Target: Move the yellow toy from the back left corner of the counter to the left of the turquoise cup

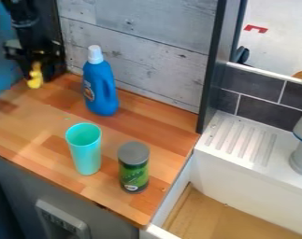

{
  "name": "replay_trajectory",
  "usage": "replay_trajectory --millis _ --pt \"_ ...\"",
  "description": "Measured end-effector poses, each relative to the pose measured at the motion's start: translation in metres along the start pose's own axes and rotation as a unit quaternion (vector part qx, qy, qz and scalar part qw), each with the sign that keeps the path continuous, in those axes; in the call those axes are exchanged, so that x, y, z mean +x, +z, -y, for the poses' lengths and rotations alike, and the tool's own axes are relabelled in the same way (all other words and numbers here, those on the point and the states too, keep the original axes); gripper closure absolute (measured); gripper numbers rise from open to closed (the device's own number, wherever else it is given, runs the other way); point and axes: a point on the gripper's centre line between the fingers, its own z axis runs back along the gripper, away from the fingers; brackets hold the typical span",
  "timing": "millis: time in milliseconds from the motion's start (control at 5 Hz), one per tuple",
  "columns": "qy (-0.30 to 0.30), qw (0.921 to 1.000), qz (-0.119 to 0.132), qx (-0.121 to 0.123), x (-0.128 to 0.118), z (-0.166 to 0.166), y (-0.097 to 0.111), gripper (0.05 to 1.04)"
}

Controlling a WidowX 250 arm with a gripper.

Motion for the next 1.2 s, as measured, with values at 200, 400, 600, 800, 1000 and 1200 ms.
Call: replay_trajectory --millis 200,400,600,800,1000,1200 --pt "-0.020 0.9993 -0.020 -0.024 -0.038 -0.005 0.006 0.630" --pt "-0.056 0.9963 -0.051 -0.042 -0.070 0.003 0.007 0.630" --pt "-0.094 0.9907 -0.081 -0.056 -0.092 0.021 -0.002 0.630" --pt "-0.117 0.9891 -0.075 -0.049 -0.090 0.031 -0.005 0.630" --pt "-0.107 0.9883 -0.101 -0.039 -0.093 0.029 -0.031 0.630" --pt "-0.097 0.9891 -0.108 -0.026 -0.089 0.024 -0.041 0.630"
